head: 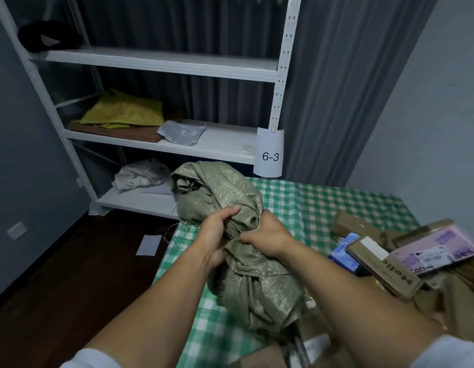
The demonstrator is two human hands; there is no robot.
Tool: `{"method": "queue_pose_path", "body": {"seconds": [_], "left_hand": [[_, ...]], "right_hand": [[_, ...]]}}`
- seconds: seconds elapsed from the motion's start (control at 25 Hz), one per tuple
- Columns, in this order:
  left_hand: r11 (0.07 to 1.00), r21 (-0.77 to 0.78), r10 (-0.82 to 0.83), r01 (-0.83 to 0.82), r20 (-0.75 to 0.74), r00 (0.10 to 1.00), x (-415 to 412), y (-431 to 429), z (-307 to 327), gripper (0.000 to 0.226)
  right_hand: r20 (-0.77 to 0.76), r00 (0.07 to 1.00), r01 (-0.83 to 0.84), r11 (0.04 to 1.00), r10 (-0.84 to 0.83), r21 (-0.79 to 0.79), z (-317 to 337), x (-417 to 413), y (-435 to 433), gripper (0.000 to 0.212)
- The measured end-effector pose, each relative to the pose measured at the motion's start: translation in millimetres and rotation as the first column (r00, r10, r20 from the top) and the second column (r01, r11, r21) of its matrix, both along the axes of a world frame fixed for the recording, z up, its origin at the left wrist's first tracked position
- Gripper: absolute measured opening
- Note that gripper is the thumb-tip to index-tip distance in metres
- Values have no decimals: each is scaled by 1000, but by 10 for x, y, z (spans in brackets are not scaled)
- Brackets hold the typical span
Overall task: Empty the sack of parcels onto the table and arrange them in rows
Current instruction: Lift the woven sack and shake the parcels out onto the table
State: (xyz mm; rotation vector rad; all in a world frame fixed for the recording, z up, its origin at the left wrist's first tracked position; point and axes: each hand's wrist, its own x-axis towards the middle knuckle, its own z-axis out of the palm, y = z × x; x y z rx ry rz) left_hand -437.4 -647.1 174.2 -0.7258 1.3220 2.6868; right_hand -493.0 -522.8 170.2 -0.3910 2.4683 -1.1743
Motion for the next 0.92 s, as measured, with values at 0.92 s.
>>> {"method": "queue_pose_path", "body": {"seconds": [0.92], "left_hand": [[927,-38,372,-374,229,900,-673,-816,-482,23]], "right_hand": [[-497,716,-42,741,491,670,-166,-219,-649,97]]}}
